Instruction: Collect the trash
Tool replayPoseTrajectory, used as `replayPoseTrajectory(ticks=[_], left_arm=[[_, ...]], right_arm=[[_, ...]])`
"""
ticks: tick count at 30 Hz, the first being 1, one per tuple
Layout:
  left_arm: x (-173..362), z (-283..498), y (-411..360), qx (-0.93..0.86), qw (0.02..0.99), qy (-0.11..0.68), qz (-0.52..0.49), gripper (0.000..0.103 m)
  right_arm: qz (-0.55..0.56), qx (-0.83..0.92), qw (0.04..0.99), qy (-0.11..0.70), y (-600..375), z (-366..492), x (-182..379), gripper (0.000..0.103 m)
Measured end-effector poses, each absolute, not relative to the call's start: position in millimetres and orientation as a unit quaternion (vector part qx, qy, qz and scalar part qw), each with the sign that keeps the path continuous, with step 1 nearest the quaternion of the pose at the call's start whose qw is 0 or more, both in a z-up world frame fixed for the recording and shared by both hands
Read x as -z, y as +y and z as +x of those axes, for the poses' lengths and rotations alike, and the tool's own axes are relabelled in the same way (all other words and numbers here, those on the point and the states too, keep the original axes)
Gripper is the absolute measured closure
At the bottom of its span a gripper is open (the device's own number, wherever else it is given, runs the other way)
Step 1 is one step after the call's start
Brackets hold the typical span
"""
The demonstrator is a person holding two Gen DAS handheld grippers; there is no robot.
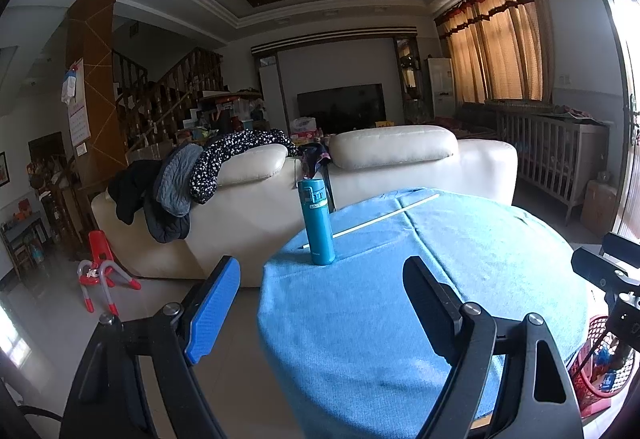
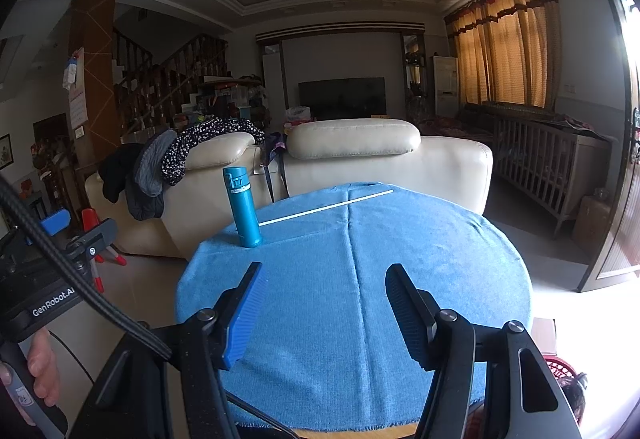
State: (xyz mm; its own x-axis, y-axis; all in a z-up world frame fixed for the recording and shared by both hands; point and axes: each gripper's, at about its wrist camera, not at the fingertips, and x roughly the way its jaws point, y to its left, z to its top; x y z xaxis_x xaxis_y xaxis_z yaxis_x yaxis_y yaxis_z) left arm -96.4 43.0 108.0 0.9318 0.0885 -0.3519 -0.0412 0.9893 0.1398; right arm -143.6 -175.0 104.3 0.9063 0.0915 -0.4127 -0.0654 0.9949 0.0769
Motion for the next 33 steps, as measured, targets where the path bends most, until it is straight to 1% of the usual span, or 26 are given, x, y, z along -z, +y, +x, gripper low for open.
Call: replayPoseTrajectory(ticks=[33], left_arm=[[-98.8, -91.0, 45.6, -0.027, 0.980, 0.187, 0.067, 0.019]], right_arm=[[0.029, -0.040, 0.975, 0.216, -171.9, -140.7, -102.1, 0.038]])
